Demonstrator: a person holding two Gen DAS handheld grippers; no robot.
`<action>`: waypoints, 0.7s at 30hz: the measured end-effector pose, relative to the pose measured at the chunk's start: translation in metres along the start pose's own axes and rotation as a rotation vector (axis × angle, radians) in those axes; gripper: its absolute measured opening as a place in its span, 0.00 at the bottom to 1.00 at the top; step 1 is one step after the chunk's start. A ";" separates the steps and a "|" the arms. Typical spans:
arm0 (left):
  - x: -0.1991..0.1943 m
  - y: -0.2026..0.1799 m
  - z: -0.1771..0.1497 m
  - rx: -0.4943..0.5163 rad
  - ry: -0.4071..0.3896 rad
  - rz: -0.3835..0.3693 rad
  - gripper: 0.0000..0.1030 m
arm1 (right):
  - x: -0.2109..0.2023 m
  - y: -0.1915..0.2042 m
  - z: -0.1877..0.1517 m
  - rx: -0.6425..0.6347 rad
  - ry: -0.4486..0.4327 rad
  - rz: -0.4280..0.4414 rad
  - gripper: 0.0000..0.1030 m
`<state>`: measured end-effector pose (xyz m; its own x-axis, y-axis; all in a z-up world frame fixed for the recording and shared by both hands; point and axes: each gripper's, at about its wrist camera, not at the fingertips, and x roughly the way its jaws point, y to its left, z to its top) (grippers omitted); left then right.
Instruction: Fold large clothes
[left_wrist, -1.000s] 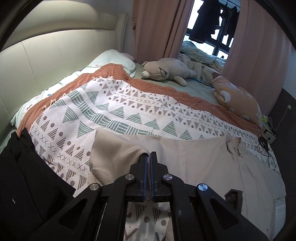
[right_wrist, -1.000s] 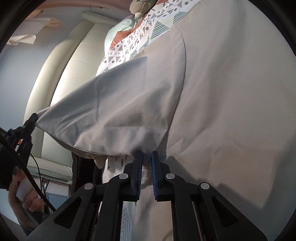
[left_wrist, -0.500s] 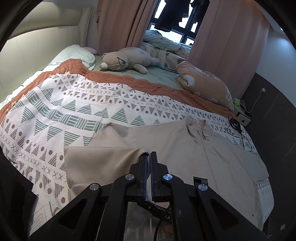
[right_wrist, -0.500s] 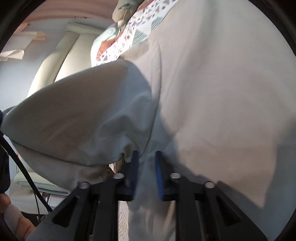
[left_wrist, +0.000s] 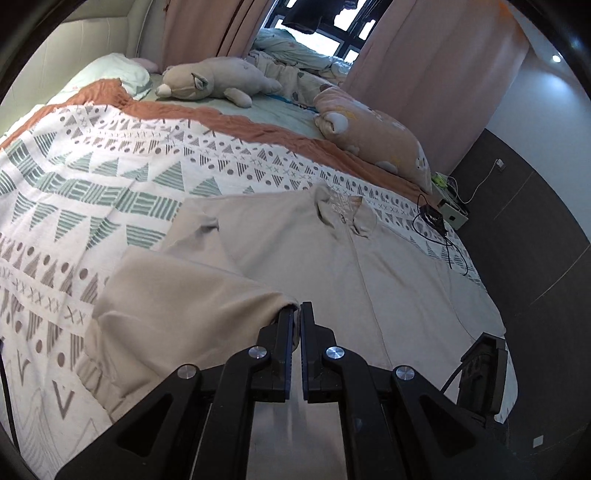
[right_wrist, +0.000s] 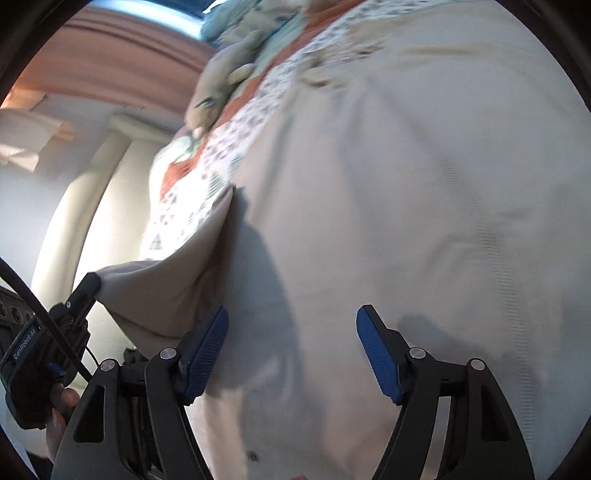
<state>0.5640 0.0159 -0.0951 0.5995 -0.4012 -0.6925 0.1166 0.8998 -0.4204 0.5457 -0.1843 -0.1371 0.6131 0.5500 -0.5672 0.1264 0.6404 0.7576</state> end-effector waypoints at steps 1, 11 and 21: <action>0.007 -0.003 -0.004 0.000 0.016 0.006 0.05 | -0.005 -0.008 0.002 0.029 -0.007 -0.004 0.68; 0.022 -0.026 -0.024 -0.004 0.037 -0.053 1.00 | -0.042 -0.034 0.004 0.054 -0.119 -0.029 0.70; -0.051 0.027 -0.035 -0.058 -0.053 0.100 1.00 | -0.039 0.023 -0.025 -0.169 -0.148 0.003 0.70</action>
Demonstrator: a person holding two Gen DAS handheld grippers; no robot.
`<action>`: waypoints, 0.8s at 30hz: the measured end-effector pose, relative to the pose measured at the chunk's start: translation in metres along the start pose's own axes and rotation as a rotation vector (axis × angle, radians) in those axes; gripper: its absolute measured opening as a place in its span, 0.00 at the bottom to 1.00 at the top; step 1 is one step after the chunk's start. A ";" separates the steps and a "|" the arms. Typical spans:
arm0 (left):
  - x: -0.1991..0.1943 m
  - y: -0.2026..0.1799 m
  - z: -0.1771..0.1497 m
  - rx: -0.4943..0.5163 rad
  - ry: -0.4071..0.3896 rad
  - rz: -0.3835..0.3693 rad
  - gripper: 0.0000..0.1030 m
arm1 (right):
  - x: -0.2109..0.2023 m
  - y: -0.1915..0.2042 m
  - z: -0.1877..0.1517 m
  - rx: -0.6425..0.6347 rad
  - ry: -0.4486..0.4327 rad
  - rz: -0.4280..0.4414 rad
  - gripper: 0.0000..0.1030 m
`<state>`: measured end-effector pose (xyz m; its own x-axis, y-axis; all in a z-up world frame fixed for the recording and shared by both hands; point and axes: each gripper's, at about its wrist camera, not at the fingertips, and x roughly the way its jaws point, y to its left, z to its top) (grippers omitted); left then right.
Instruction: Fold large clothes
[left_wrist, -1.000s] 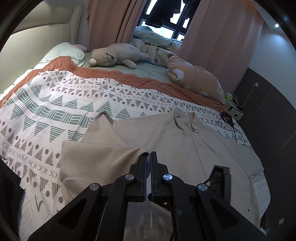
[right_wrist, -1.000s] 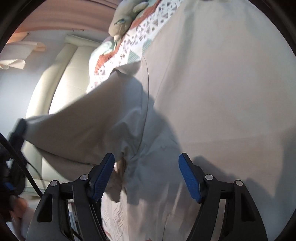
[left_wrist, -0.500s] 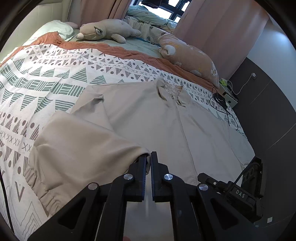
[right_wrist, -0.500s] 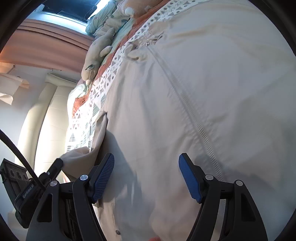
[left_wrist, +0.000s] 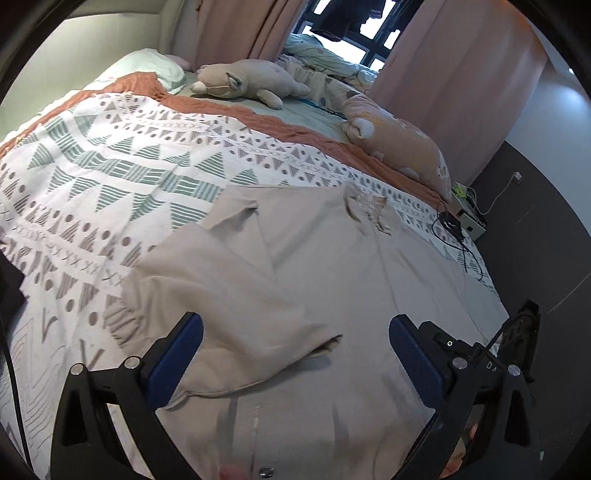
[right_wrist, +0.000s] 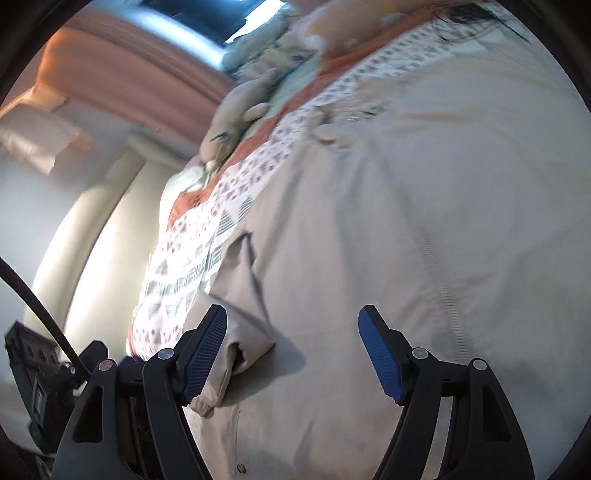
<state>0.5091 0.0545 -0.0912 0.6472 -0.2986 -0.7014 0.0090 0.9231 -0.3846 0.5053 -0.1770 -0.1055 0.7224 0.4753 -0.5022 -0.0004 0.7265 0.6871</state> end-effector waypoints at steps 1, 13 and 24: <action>-0.006 0.009 -0.001 -0.008 -0.005 0.018 1.00 | 0.008 0.007 -0.001 -0.049 0.002 -0.007 0.70; -0.056 0.098 -0.030 -0.065 -0.053 0.229 1.00 | 0.075 0.103 -0.032 -0.399 0.140 0.037 0.70; -0.089 0.154 -0.056 -0.106 -0.089 0.300 1.00 | 0.162 0.151 -0.077 -0.575 0.299 0.053 0.70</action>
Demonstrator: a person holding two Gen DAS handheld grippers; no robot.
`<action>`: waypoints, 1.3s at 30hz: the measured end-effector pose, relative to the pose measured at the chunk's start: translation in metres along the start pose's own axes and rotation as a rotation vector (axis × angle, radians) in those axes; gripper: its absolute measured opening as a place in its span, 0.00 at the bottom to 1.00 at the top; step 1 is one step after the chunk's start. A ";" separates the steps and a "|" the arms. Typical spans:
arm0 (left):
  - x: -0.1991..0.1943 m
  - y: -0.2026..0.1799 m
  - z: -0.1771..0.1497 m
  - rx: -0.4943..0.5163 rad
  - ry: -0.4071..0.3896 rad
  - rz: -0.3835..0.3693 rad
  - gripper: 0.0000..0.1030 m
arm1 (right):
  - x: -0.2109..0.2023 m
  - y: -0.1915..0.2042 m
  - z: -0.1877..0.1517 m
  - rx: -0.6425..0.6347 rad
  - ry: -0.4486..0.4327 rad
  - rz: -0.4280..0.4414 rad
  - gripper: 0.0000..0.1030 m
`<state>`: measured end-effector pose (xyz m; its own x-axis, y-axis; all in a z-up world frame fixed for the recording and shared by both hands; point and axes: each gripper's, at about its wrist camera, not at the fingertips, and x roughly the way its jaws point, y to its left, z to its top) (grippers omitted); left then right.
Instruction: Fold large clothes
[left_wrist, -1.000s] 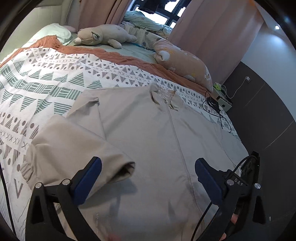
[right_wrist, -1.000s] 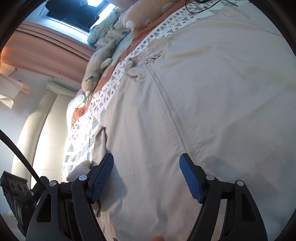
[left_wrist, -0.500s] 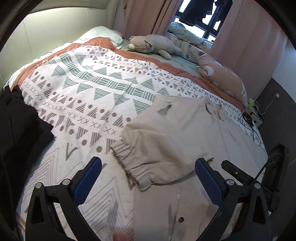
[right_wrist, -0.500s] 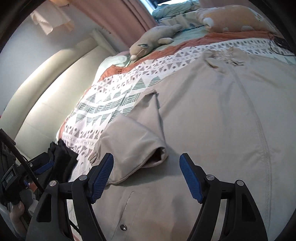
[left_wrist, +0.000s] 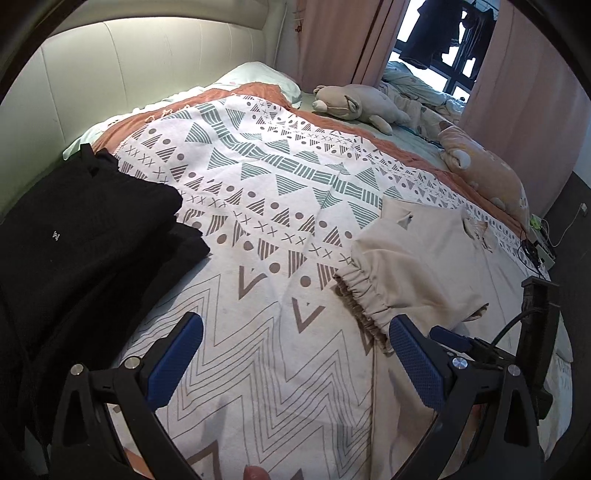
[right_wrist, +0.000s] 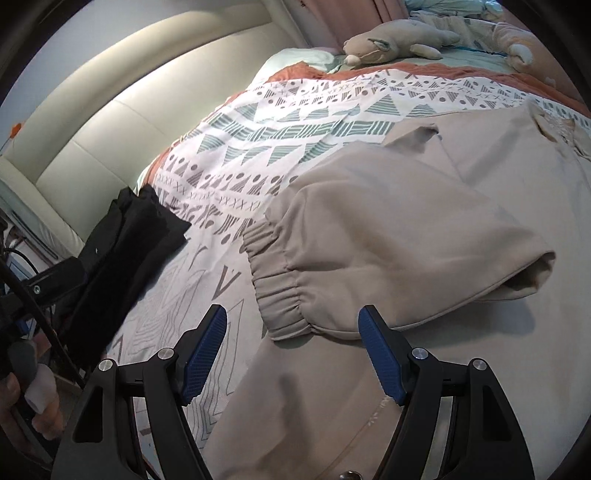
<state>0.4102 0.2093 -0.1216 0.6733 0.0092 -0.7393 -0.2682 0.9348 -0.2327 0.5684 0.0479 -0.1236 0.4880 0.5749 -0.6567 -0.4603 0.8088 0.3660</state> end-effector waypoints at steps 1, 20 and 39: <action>-0.001 0.004 -0.002 -0.002 -0.001 0.006 1.00 | 0.007 0.007 0.000 -0.014 0.011 -0.015 0.70; 0.000 0.007 -0.009 -0.005 0.017 0.006 1.00 | 0.021 0.010 0.005 0.083 0.012 0.015 0.09; 0.026 -0.110 0.015 0.121 0.032 -0.015 1.00 | -0.152 -0.126 -0.027 0.428 -0.401 0.232 0.03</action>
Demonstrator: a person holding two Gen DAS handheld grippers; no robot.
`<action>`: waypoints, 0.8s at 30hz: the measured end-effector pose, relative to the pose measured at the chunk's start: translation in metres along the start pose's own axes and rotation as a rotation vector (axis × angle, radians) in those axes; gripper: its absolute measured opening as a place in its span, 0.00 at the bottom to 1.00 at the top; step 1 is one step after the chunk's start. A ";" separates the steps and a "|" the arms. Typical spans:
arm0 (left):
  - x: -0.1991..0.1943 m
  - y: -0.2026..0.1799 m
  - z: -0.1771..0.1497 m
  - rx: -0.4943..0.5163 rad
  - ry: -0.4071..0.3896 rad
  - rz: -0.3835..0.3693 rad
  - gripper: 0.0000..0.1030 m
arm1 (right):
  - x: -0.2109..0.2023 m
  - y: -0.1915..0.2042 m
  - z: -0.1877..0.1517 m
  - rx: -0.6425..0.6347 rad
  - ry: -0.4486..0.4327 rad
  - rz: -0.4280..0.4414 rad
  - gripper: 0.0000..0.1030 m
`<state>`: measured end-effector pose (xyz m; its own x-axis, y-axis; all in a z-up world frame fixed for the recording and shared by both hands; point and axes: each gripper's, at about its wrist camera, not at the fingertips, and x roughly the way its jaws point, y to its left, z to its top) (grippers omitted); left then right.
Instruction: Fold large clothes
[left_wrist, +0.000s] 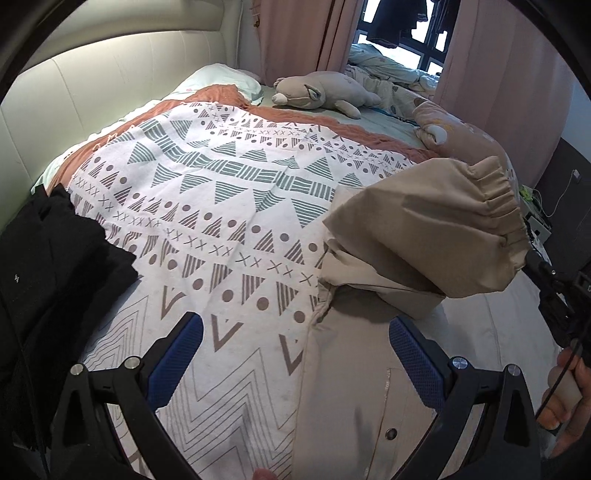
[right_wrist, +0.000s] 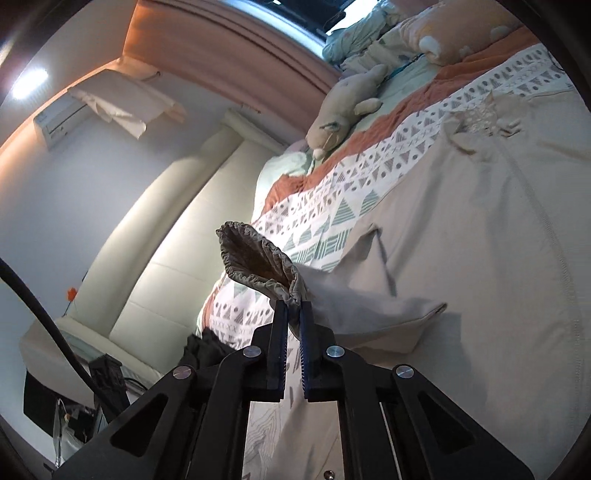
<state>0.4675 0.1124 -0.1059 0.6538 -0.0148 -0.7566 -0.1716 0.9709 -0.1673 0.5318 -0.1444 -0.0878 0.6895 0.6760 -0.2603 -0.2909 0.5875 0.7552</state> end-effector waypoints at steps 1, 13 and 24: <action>0.004 -0.006 0.002 0.006 0.003 0.001 1.00 | -0.010 -0.008 0.003 0.028 -0.021 0.009 0.03; 0.070 -0.043 0.003 0.036 0.084 0.051 0.94 | -0.095 -0.094 0.000 0.342 -0.228 -0.178 0.05; 0.091 -0.040 -0.011 0.047 0.141 0.041 0.86 | -0.122 -0.120 -0.004 0.532 -0.168 -0.308 0.81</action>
<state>0.5256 0.0691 -0.1750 0.5366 -0.0047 -0.8438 -0.1593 0.9814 -0.1068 0.4800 -0.2953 -0.1487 0.7962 0.4067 -0.4480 0.2768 0.4136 0.8674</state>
